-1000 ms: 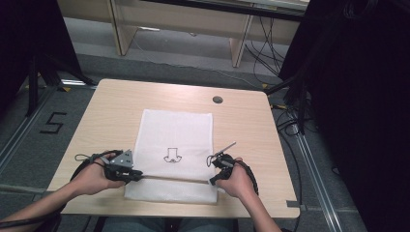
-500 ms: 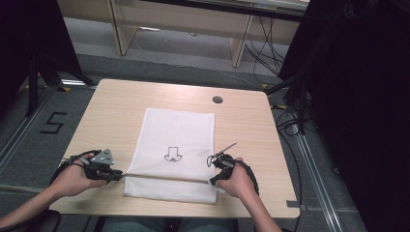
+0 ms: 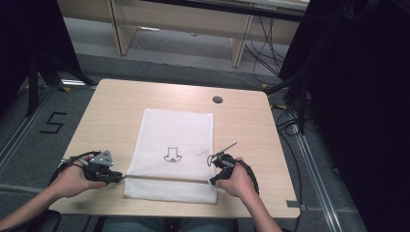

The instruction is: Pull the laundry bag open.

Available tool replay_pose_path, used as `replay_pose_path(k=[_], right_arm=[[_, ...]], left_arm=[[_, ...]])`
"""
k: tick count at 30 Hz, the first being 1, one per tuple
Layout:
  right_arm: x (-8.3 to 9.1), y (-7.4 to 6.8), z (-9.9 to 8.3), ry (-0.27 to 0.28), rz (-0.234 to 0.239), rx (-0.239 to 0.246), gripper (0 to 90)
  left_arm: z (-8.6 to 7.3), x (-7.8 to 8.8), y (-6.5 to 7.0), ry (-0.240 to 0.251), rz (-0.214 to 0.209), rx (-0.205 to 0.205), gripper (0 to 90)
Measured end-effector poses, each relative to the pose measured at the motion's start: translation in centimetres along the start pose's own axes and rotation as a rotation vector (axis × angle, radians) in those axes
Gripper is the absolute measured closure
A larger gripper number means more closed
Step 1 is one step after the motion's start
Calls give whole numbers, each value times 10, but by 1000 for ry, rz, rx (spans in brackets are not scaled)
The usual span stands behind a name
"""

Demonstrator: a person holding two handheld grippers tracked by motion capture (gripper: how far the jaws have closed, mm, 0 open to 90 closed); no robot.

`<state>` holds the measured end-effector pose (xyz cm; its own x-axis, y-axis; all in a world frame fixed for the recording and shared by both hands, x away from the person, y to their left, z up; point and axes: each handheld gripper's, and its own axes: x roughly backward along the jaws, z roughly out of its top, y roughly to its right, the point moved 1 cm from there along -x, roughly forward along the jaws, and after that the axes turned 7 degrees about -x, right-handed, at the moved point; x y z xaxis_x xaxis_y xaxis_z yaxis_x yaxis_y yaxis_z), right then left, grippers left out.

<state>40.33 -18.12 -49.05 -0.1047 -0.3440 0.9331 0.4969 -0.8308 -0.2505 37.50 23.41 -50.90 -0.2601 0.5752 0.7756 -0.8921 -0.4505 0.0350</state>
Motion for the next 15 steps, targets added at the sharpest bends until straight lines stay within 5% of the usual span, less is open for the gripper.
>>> replay_pose_path(k=[2, 4, 6, 8, 10, 15], right_arm=[[1, -1, -1, -2, -1, 0, 900], [1, -2, -2, 12, -6, -3, 899], [1, -3, -4, 22, 3, 3, 858], [3, -5, -4, 34, 32, -16, 683], [6, -7, -6, 55, 16, -9, 681], [20, -6, -4, 195, 14, -3, 601]], left_arm=[[-1, 1, -2, -7, 15, -25, 793], [-1, 4, -2, 10, 15, -8, 671], [1, 10, 0, 106, 16, 15, 557], [1, 16, -2, 174, 36, 0, 458], [-2, 19, -5, 215, 52, 3, 404], [-6, 17, -13, 195, 75, -22, 293]])
